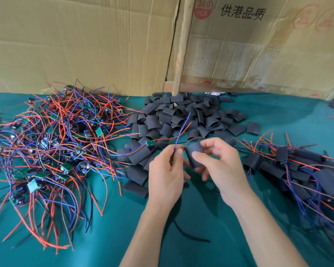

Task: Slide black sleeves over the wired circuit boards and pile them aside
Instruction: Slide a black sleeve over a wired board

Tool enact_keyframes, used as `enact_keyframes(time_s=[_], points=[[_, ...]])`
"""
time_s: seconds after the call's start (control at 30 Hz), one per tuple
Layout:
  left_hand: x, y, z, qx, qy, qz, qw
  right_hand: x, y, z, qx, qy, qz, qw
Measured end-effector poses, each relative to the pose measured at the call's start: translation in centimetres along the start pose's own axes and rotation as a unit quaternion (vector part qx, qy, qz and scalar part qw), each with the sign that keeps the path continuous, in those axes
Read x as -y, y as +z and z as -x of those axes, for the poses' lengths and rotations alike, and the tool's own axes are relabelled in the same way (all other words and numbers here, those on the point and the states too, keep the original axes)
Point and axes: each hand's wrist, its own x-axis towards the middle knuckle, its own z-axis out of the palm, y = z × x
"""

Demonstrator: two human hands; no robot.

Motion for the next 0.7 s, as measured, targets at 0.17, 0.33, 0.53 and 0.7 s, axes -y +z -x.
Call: enact_keyframes(time_s=[0.17, 0.33, 0.53, 0.7], points=[[0.0, -0.2, 0.0, 0.018, 0.014, 0.011, 1.000, 0.8, 1.1, 1.3, 0.037, -0.044, 0.019, 0.998], [-0.2, -0.4, -0.1, 0.041, 0.038, -0.028, 0.998, 1.1, 1.3, 2.0, 0.067, -0.073, 0.059, 0.993], [-0.4, -0.8, -0.2, 0.051, -0.039, 0.112, 0.992, 1.4, 1.2, 2.0, 0.087, -0.049, -0.026, 0.995], [-0.3, -0.9, -0.7, 0.031, -0.058, 0.195, 0.979, 1.5, -0.1, 1.3, 0.055, -0.010, -0.110, 0.992]])
